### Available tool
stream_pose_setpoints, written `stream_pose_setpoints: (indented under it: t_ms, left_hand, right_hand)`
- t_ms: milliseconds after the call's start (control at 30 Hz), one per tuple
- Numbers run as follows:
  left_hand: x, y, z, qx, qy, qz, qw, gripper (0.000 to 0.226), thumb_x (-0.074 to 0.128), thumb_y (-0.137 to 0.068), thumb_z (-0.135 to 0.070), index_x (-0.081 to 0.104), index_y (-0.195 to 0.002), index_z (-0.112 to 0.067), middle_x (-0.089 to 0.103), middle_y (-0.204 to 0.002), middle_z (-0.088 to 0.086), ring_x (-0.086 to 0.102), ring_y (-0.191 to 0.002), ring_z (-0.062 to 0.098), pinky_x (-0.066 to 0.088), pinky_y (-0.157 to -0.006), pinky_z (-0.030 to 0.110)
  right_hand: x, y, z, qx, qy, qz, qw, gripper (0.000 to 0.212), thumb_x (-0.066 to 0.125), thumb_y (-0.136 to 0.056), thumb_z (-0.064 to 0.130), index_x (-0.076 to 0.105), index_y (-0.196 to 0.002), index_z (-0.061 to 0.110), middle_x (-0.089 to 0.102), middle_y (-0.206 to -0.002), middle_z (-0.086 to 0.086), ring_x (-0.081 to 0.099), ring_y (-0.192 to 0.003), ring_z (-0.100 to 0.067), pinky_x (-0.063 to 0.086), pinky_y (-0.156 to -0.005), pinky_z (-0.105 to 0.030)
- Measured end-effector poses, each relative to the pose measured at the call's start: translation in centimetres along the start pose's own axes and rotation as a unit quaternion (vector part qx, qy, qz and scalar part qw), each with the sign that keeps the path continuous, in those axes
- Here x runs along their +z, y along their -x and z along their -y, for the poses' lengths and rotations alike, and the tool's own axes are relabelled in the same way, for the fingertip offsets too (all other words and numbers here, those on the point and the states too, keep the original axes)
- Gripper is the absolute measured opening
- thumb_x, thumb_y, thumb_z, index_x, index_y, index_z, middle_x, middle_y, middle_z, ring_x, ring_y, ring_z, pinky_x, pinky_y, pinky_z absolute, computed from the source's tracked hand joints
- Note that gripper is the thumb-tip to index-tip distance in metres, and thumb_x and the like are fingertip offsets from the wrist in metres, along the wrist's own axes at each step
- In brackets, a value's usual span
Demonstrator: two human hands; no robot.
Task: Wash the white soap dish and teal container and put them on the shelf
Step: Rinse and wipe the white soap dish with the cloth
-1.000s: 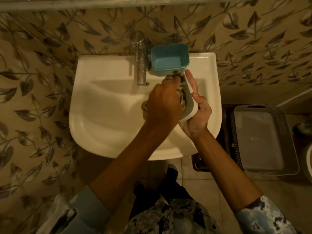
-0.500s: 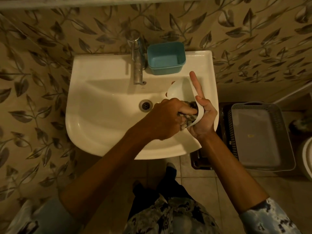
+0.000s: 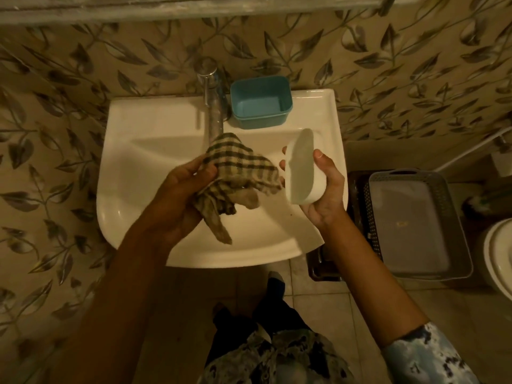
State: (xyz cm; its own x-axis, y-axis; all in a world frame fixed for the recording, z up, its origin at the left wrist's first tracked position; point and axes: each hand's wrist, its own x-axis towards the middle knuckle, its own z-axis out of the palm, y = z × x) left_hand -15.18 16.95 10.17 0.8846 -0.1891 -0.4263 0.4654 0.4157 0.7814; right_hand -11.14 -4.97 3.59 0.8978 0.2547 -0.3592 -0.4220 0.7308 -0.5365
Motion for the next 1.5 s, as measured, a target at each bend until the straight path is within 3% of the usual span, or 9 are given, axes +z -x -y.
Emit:
stream_pose_setpoints:
  t_ms: [67,167,300,433,700,800,967,1200,1500]
  left_hand:
    - [1.2,1.1,1.9,0.020,0.038,-0.031,0.999,0.046,0.056,-0.086,-0.016,0.048,-0.129,0.000,0.065,-0.104,0.017,0.068,-0.080,0.023,0.058,-0.055,0.033]
    - [3.5,2.4,4.9,0.092,0.029,-0.091,0.991,0.037,0.059,-0.082,-0.010,0.059,-0.119,-0.011,0.065,-0.112,0.013,0.067,-0.093,0.025,0.059,-0.064,0.033]
    - [7.1,3.2,7.8,0.241,-0.188,-0.151,0.940,0.036,0.052,-0.086,-0.006,0.057,-0.114,-0.029,0.056,-0.130,0.003,0.061,-0.112,0.010,0.058,-0.078,0.026]
    - [8.3,3.1,9.5,0.301,-0.317,-0.155,0.886,0.038,0.051,-0.094,-0.013,0.047,-0.131,-0.020,0.025,-0.156,0.004,0.032,-0.139,0.009,0.041,-0.106,0.023]
    - [8.9,0.8,8.4,0.347,-0.394,-0.209,0.825,0.052,0.048,-0.093,-0.004,0.039,-0.141,-0.019,0.018,-0.157,0.010,0.028,-0.141,0.013,0.039,-0.104,0.015]
    - [8.7,-0.3,6.8,0.315,-0.400,-0.221,0.832,0.048,0.048,-0.093,-0.007,0.042,-0.139,-0.021,0.023,-0.157,0.008,0.029,-0.134,-0.001,0.036,-0.098,0.003]
    - [7.8,-2.3,3.8,0.295,-0.363,-0.170,0.867,0.044,0.048,-0.093,-0.005,0.047,-0.136,-0.008,0.040,-0.148,0.014,0.050,-0.127,0.017,0.050,-0.098,0.030]
    - [5.7,-4.8,1.8,0.226,-0.328,-0.180,0.900,0.036,0.048,-0.094,-0.006,0.054,-0.129,-0.013,0.060,-0.123,0.001,0.058,-0.103,0.000,0.047,-0.083,0.007]
    - [9.5,-0.6,9.4,0.252,-0.330,-0.191,0.889,0.049,0.047,-0.096,-0.013,0.035,-0.142,-0.027,0.034,-0.151,0.001,0.036,-0.136,0.009,0.042,-0.108,0.034]
  right_hand:
    - [0.6,-0.2,0.0,0.007,0.026,-0.037,0.999,0.052,0.076,-0.068,0.038,0.061,-0.110,0.012,0.065,-0.095,-0.006,0.061,-0.082,-0.019,0.055,-0.066,-0.033]
    - [1.9,-0.6,-0.6,0.001,0.090,-0.102,0.991,0.045,0.070,-0.080,0.036,0.062,-0.116,0.010,0.070,-0.103,-0.013,0.067,-0.090,-0.026,0.057,-0.080,-0.043]
    - [3.1,-0.6,-1.1,-0.006,0.099,-0.133,0.986,0.038,0.066,-0.086,0.020,0.062,-0.119,0.001,0.069,-0.103,-0.017,0.067,-0.087,-0.026,0.056,-0.082,-0.042]
    - [3.5,-0.1,-1.4,-0.001,0.097,-0.100,0.990,0.040,0.059,-0.092,0.023,0.057,-0.125,0.000,0.060,-0.122,-0.031,0.059,-0.104,-0.038,0.047,-0.097,-0.053]
    - [4.5,0.7,-0.9,-0.025,0.179,-0.038,0.983,0.039,0.053,-0.095,0.024,0.055,-0.130,0.006,0.062,-0.124,-0.025,0.058,-0.116,-0.043,0.047,-0.099,-0.054]
    - [4.6,0.4,0.0,-0.051,0.232,-0.035,0.971,0.044,0.058,-0.091,0.021,0.053,-0.132,0.005,0.064,-0.122,-0.023,0.065,-0.108,-0.034,0.055,-0.088,-0.042]
    - [4.0,0.4,0.2,-0.046,0.239,-0.019,0.970,0.053,0.064,-0.082,0.024,0.055,-0.132,0.007,0.065,-0.119,-0.022,0.067,-0.101,-0.030,0.057,-0.082,-0.037]
    - [3.0,0.3,-0.6,-0.038,0.260,-0.044,0.964,0.045,0.066,-0.085,0.015,0.058,-0.129,0.018,0.070,-0.116,-0.011,0.071,-0.098,-0.026,0.059,-0.080,-0.037]
    - [3.9,-0.6,-0.9,-0.146,0.153,-0.225,0.951,0.045,0.069,-0.086,0.011,0.058,-0.130,0.008,0.068,-0.118,-0.016,0.070,-0.096,-0.026,0.059,-0.082,-0.039]
